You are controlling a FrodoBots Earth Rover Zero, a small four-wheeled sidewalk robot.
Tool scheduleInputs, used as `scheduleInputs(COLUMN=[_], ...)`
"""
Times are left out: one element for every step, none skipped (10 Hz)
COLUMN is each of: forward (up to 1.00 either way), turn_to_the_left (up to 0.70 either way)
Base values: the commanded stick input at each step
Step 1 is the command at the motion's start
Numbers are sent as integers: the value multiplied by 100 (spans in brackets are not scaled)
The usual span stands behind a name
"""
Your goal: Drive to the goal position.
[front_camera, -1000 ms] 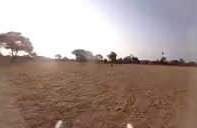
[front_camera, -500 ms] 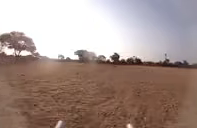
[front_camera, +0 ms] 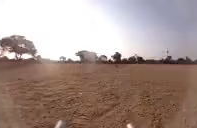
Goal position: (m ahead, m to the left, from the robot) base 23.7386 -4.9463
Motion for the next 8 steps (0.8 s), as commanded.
scheduleInputs(forward=[70,70,70,70,70,70,70,70], turn_to_the_left=[0,0,0,0,0,0,0,0])
